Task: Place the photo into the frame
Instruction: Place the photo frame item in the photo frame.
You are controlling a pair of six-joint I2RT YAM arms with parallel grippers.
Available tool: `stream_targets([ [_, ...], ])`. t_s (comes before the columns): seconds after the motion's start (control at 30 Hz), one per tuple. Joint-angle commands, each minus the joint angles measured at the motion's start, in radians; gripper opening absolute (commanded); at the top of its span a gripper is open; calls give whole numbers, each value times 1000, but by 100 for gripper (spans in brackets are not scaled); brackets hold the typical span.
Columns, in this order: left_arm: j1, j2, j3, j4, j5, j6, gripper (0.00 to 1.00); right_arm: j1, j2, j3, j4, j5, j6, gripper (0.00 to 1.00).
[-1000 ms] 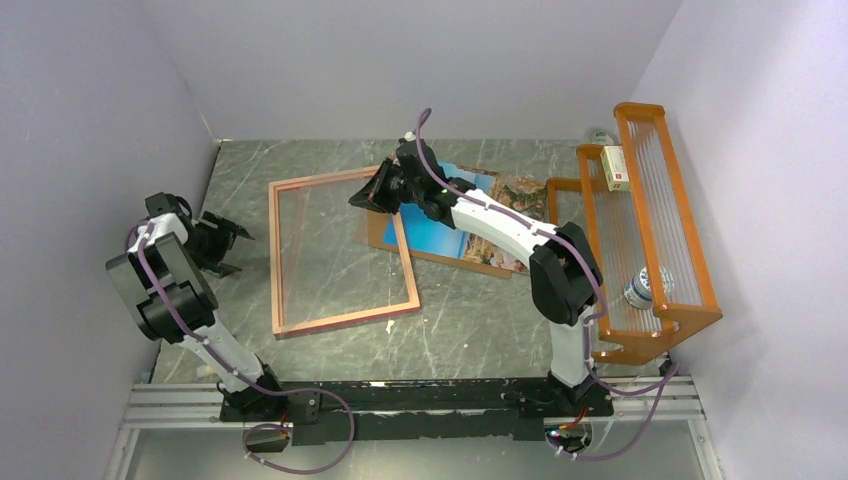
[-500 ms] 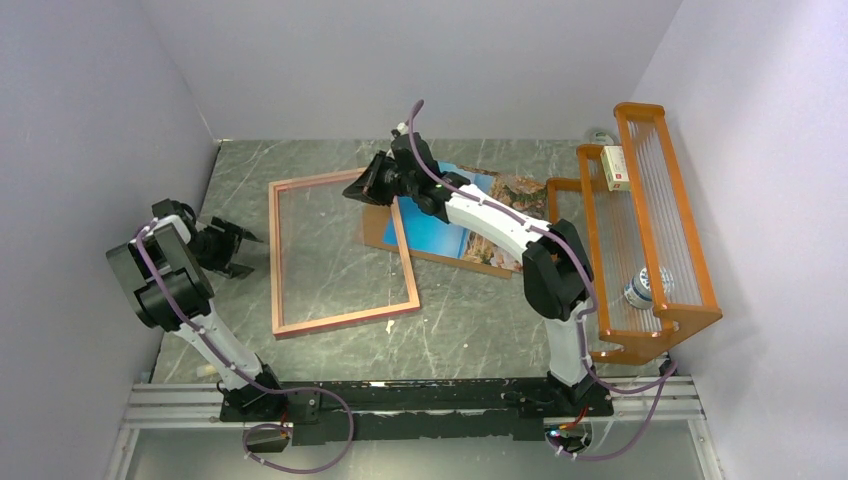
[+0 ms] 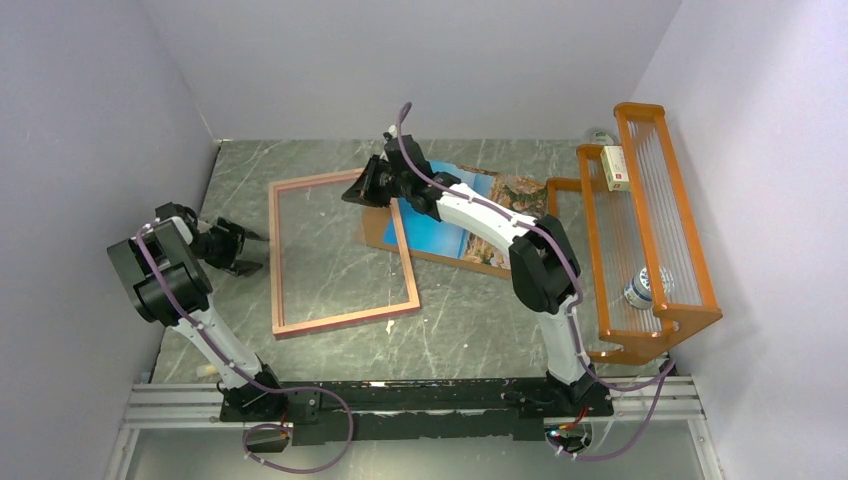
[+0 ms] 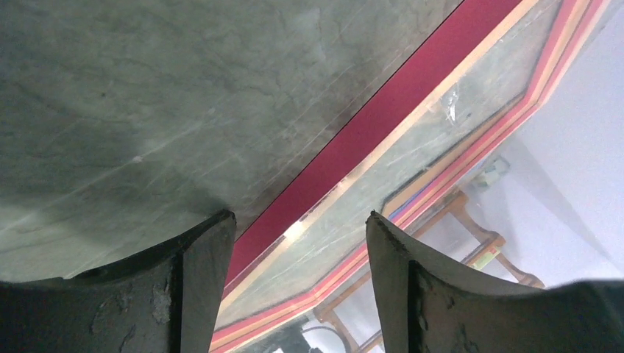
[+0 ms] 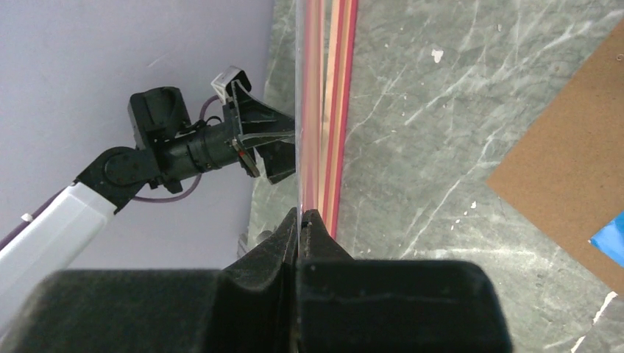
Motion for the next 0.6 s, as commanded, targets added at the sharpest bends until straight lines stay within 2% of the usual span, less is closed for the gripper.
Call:
stream_targets([
  [0.0,-20,38,15,11,8,51,71,-2,-5,58,3,-10,-42,0],
  [0.2,-33,60,24,-16,-14,77,71,-29,9,41,-21,-45,-59,0],
  [0.57,-61,92,38,-50,-39,117,72,-55,-35,-101,48,-73,-69,0],
])
